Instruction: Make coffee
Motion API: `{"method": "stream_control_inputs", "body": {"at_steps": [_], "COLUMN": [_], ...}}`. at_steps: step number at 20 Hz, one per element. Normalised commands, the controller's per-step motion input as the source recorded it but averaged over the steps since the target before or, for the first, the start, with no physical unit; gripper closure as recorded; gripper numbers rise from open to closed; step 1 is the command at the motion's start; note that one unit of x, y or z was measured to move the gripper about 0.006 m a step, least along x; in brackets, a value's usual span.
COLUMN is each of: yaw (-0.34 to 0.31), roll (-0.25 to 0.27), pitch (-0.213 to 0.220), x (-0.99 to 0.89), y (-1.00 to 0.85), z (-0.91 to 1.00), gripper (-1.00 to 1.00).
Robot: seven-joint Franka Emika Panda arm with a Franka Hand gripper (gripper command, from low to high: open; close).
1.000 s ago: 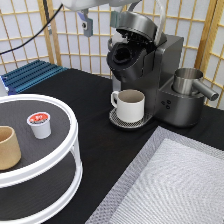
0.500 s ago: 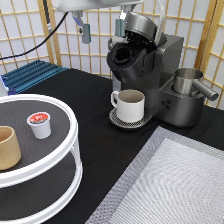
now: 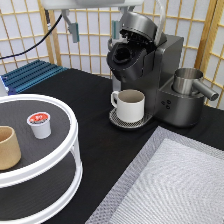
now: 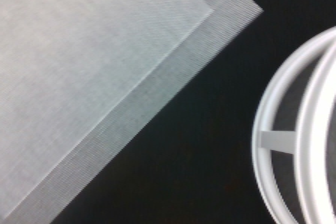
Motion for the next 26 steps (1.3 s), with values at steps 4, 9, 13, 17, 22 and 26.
{"method": "stream_control_inputs", "body": {"at_steps": [4,9,13,17,22,26], "yaw": [-0.293,-0.272,-0.233,-0.154,-0.097,-0.085], "roll": [-0.006,-0.006,0.0,0.0,0.0,0.0], "pitch": [-0.035,-0.045,-0.053,-0.051,-0.082,-0.157], "x": [-0.39,-0.43,-0.51,-0.73,-0.81,-0.72], "y": [-0.23,-0.27,-0.35,-0.39,-0.36,-0.36], "z": [-0.42,-0.46,-0.47,-0.44,-0.19,-0.07], "gripper": [-1.0,-1.0,-1.0,-1.0,-1.0,-1.0]}}
